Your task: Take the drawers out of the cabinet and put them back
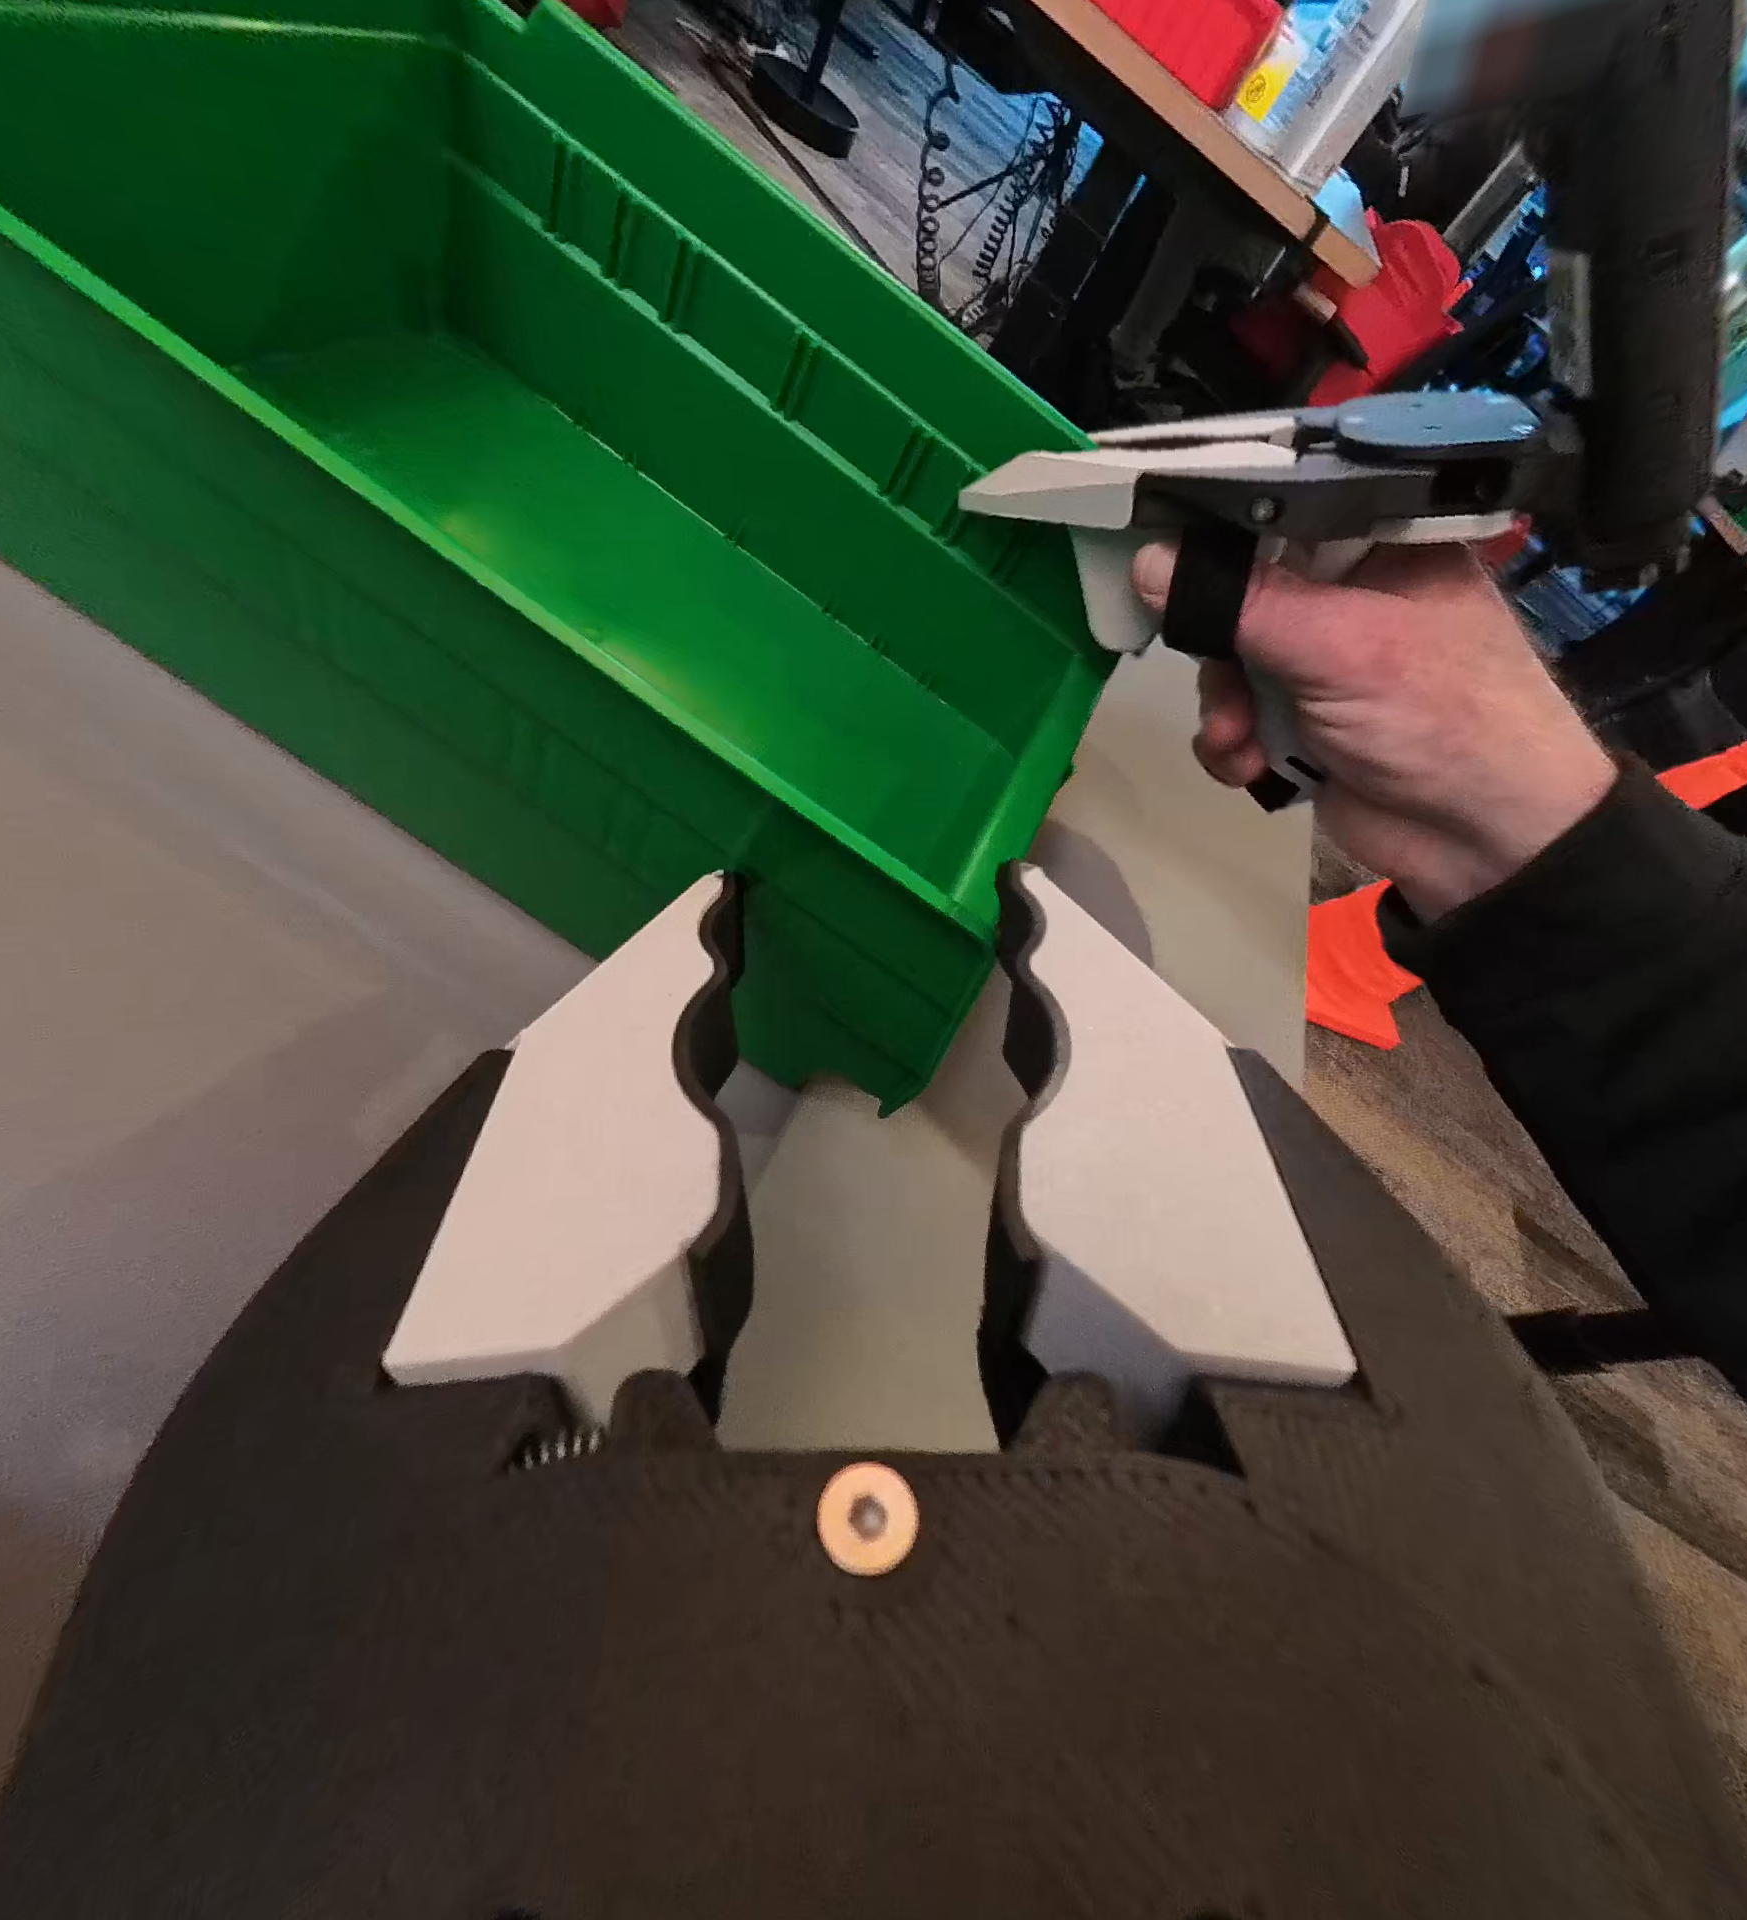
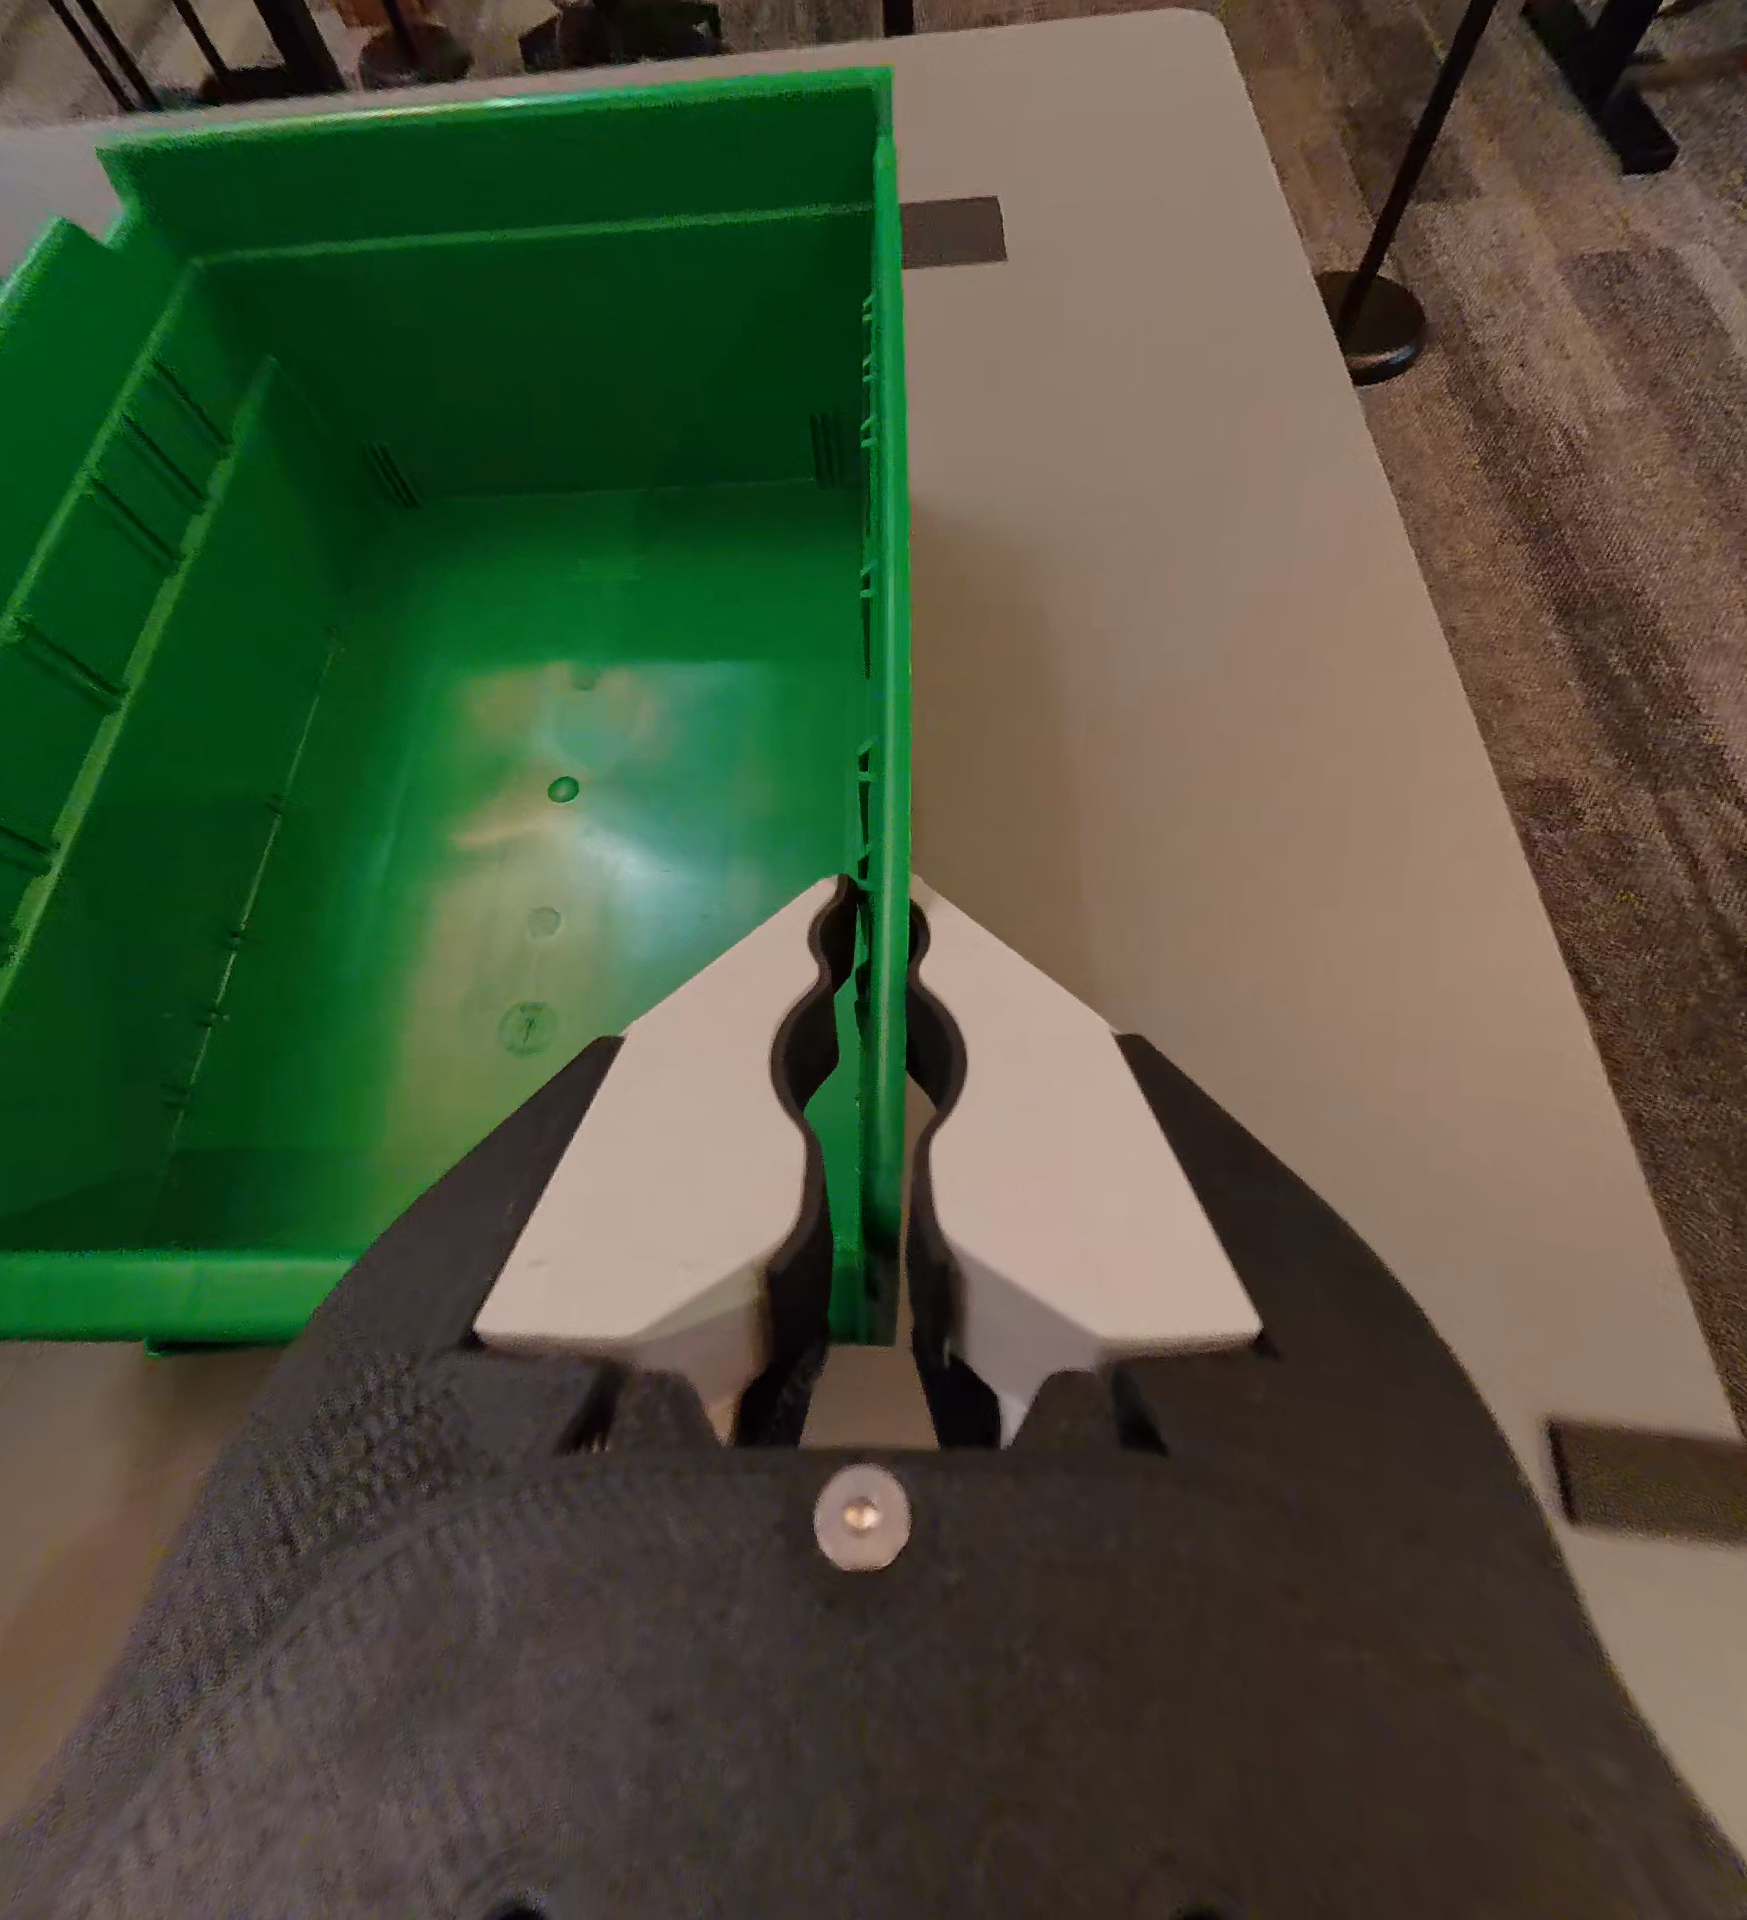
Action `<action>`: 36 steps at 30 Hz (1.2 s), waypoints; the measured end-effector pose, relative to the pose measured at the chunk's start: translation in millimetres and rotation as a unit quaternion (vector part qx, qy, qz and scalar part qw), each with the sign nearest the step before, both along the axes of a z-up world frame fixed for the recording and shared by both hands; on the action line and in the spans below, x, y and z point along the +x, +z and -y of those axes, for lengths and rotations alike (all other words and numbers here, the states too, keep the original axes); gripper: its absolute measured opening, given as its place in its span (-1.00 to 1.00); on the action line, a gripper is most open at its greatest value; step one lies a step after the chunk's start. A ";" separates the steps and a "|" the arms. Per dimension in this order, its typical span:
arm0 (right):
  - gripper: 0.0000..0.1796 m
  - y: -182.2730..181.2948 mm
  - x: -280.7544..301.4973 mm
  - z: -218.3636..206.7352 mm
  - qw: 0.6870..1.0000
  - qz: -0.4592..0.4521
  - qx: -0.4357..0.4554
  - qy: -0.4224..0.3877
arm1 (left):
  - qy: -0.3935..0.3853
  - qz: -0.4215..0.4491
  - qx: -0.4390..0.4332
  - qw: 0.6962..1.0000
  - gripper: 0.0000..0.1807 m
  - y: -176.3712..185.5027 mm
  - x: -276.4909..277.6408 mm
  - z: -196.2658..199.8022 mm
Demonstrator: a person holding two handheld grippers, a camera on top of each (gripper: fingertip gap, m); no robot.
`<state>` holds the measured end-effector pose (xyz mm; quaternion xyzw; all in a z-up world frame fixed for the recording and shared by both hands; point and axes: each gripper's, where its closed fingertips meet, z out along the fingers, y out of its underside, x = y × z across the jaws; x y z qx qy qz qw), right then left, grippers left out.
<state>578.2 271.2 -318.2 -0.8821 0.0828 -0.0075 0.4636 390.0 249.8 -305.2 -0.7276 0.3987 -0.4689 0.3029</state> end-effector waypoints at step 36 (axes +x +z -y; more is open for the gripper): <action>-0.23 104.1 -329.4 40.2 0.916 0.129 0.187 0.330 | 0.060 -0.075 0.234 0.968 -0.30 74.0 -288.4 14.6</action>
